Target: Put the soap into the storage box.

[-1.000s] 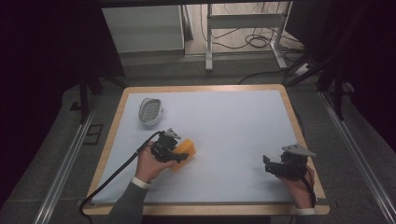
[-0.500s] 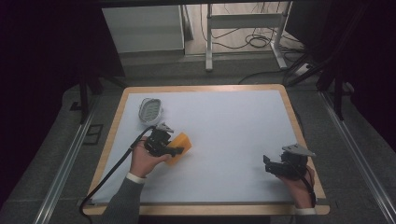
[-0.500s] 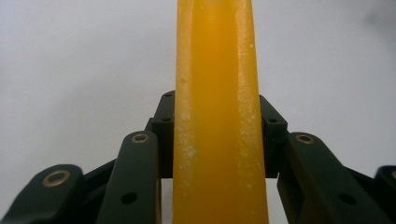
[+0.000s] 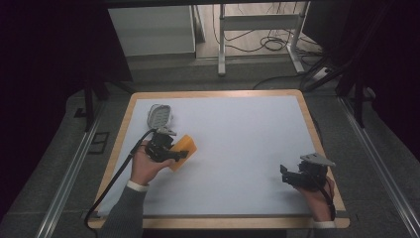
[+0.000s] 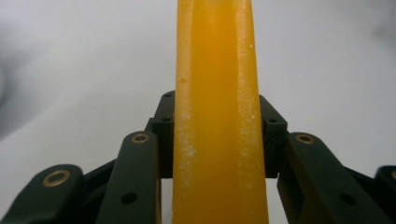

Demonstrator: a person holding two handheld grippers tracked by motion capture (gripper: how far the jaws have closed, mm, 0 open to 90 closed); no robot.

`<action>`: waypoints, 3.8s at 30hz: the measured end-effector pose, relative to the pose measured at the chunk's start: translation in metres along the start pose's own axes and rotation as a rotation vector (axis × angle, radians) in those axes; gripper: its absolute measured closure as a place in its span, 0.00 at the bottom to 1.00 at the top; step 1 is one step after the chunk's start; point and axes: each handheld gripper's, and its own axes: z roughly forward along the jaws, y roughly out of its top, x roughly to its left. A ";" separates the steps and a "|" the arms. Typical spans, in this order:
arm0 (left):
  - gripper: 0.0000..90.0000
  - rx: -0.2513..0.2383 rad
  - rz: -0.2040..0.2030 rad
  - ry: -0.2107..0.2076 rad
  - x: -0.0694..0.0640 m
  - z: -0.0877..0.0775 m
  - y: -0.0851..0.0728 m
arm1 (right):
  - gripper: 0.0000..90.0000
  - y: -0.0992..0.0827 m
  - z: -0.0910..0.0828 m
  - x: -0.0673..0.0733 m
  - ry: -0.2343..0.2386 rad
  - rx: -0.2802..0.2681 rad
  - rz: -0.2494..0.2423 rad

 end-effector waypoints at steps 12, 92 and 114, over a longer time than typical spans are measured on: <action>0.68 -0.010 -0.008 0.050 0.012 -0.015 0.004 | 0.06 0.000 -0.001 -0.001 0.005 -0.003 0.005; 0.68 -0.039 -0.233 0.139 0.119 -0.035 0.058 | 0.07 -0.001 -0.001 -0.001 -0.013 -0.012 0.007; 0.68 -0.023 -0.336 0.143 0.156 -0.004 0.070 | 0.07 -0.003 -0.002 -0.005 -0.022 -0.014 0.016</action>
